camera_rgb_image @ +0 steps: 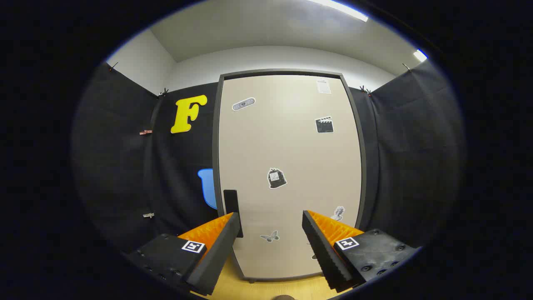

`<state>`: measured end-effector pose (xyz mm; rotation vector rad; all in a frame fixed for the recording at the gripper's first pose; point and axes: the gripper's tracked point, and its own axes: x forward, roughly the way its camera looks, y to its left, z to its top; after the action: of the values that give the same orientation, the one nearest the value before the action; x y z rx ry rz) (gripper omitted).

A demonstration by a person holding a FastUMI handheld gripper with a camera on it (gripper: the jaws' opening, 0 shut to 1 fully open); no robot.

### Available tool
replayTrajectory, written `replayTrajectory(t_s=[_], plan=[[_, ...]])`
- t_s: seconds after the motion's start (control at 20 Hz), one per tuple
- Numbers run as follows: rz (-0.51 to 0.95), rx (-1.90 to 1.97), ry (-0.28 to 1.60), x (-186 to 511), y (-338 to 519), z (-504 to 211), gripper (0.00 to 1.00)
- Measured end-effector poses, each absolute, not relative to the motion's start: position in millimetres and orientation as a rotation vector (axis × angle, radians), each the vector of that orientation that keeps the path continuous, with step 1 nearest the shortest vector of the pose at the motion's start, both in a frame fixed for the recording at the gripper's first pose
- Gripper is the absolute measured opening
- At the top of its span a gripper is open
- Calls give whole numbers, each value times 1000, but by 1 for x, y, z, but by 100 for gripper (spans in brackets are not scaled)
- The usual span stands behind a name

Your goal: Open the shoe cabinet door, grab the shoes and put them into the shoe cabinet, then close the shoe cabinet door.

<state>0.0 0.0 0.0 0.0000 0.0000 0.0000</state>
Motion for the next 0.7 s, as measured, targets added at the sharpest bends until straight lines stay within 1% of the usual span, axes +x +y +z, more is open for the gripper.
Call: replayTrajectory(t_s=[0.7], plan=[[-9, -9, 32, 6, 9, -9, 98]])
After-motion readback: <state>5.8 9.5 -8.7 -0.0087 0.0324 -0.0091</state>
